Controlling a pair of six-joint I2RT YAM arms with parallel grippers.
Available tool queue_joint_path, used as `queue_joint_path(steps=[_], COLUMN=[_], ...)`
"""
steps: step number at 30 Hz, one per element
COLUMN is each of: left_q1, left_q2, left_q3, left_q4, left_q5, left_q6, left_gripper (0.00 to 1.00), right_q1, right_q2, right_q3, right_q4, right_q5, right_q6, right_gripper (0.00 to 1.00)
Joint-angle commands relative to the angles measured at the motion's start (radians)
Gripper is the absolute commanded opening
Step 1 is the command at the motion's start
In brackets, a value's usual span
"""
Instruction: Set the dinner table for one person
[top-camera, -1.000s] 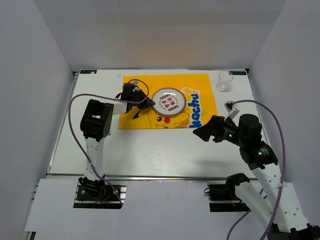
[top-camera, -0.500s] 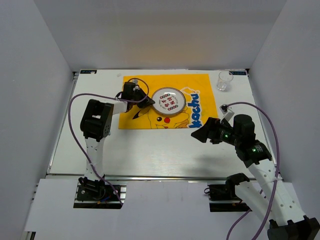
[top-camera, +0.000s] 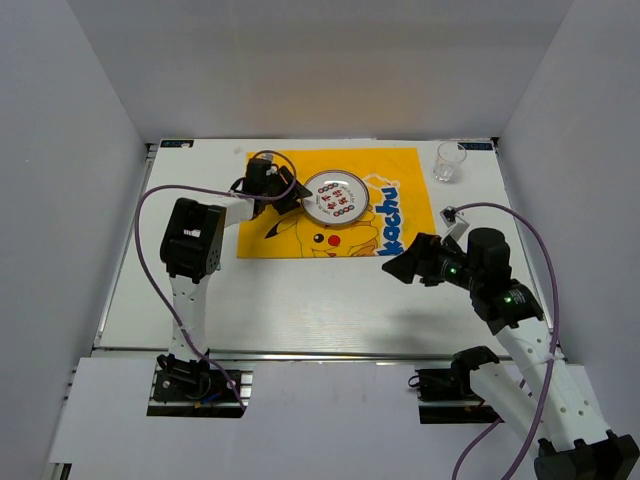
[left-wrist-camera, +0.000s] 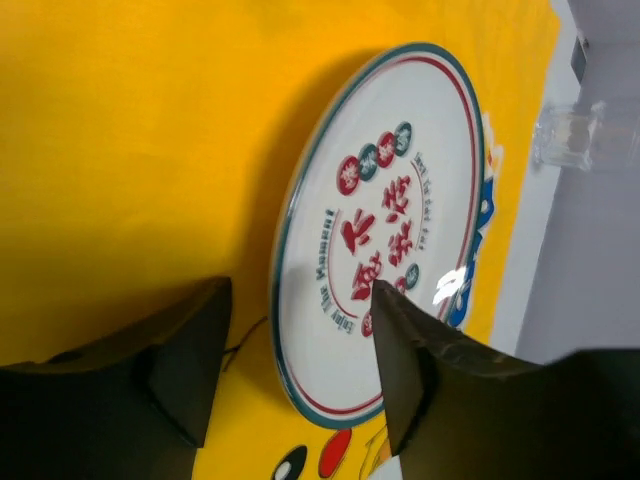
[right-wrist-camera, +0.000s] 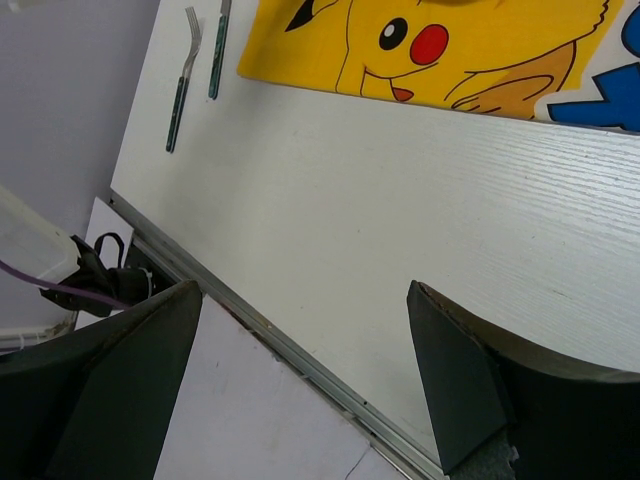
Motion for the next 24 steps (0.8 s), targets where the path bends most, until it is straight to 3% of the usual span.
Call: queue_joint_path(steps=[1,3,4,5,11,13,14,17,24], left_q1=[-0.004,-0.004,-0.004,-0.004,0.005,-0.006,-0.006,-0.006,0.009], left_q2=[-0.078,-0.110,-0.130,-0.168,-0.278,-0.323,-0.369,-0.431,-0.655], left_q3=[-0.008,-0.009,-0.013,-0.022,0.027,0.023,0.021,0.047,-0.026], left_q4=[-0.049,-0.101,-0.145,-0.189,-0.429,-0.487,-0.504,-0.653,-0.858], left_q5=[-0.028,-0.073,-0.100,-0.151,-0.263,-0.359,-0.361,-0.390,-0.346], left_q6=[0.028,0.041,0.053,0.061,0.157,0.171,0.174,0.177,0.410], left_gripper=[0.71,0.83,0.95,0.98,0.98,0.98,0.98,0.98,0.98], right_q1=[0.003,0.001,0.003,0.003,0.000,-0.002,0.000,-0.016,-0.132], right_q2=[0.013,0.041,0.058,0.081,0.242,0.306,0.353,0.446,0.863], right_q3=[0.014,0.034,0.047,0.062,0.113,0.161,0.185,0.272,0.606], right_q4=[0.061,0.062,0.055,0.050,0.151,0.125,0.080,0.023,-0.028], right_q5=[-0.011,0.024,0.049,0.070,0.109,0.236,0.402,0.680,0.908], right_q6=[0.008,0.007,0.004,0.005,0.083,0.094,0.126,0.183,0.263], right_gripper=[0.89,0.89,0.89,0.89,0.89,0.89,0.89,0.89,0.89])
